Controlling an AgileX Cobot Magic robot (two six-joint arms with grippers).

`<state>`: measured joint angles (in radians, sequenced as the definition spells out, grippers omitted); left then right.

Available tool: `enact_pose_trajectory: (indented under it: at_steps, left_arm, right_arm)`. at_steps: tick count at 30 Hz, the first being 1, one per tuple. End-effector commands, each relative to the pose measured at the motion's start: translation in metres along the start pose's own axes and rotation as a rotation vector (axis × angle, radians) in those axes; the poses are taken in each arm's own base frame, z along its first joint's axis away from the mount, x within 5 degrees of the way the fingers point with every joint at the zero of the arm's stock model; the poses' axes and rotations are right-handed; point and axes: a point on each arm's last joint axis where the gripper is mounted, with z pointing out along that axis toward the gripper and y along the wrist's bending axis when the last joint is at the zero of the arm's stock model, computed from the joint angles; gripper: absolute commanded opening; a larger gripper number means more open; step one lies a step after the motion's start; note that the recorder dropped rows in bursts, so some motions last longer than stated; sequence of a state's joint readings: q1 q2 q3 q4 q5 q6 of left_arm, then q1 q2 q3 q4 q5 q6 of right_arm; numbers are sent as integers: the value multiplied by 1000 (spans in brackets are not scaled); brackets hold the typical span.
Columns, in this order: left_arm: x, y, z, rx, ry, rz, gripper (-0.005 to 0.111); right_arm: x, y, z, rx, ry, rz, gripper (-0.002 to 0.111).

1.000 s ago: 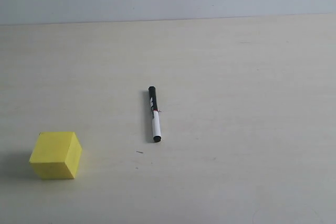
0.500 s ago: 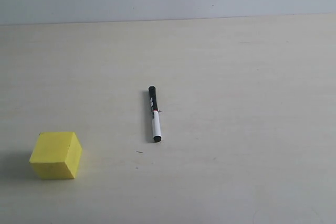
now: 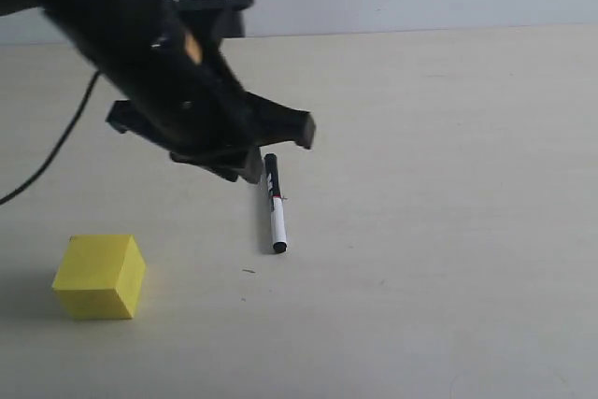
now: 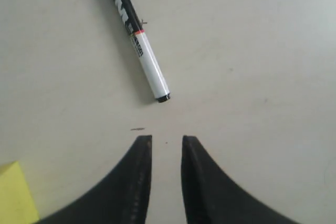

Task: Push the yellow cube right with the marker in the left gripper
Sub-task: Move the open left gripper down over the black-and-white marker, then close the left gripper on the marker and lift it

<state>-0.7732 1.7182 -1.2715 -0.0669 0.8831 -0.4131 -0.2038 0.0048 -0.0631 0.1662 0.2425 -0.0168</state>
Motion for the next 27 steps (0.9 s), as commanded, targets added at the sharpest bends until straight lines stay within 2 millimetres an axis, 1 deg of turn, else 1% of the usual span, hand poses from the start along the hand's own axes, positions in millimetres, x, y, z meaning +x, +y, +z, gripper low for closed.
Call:
enact_pose_trajectory:
  at_steps: [1, 4, 5, 8, 9, 10, 13, 16, 17, 18, 21, 23, 24, 27]
  left_arm:
    - [-31, -22, 30, -81, 117, -21, 23]
    - [-44, -28, 57, -117, 176, -70, 23]
    - [-47, -29, 62, -125, 188, -80, 23]
    - [-51, -30, 83, -150, 225, -96, 23]
    - [-53, -30, 95, -160, 237, -97, 23]
    - [-54, -29, 99, -169, 237, -97, 24]
    - [-55, -27, 109, -193, 240, -117, 32]
    - [-57, -20, 115, -240, 228, -143, 43]
    - [-59, -16, 115, -264, 216, -166, 49]
    - [-60, -13, 117, -269, 214, -170, 51]
    - [-59, -10, 124, -276, 221, -185, 50]
    - [-57, -9, 132, -285, 236, -185, 50]
    - [-56, -8, 139, -293, 248, -188, 50]
    - [-53, -6, 149, -309, 264, -216, 50]
  right_arm:
    - [1, -1, 0, 7, -2, -18, 0]
    - [1, -1, 0, 7, -2, -18, 0]
    - [1, -1, 0, 7, -2, -18, 0]
    - [1, -1, 0, 7, -2, -18, 0]
    - [1, -1, 0, 7, -2, -18, 0]
    - [1, -1, 0, 7, -2, -18, 0]
    - [1, -1, 0, 7, -2, -18, 0]
    - [1, -1, 0, 7, -2, -18, 0]
    - [1, -1, 0, 7, -2, -18, 0]
    - [1, -1, 0, 7, -2, -18, 0]
    - [1, -1, 0, 7, -2, -18, 0]
    - [1, -1, 0, 7, -2, -18, 0]
    - [1, -1, 0, 7, -2, -18, 0]
    - [1, -1, 0, 7, -2, -18, 0]
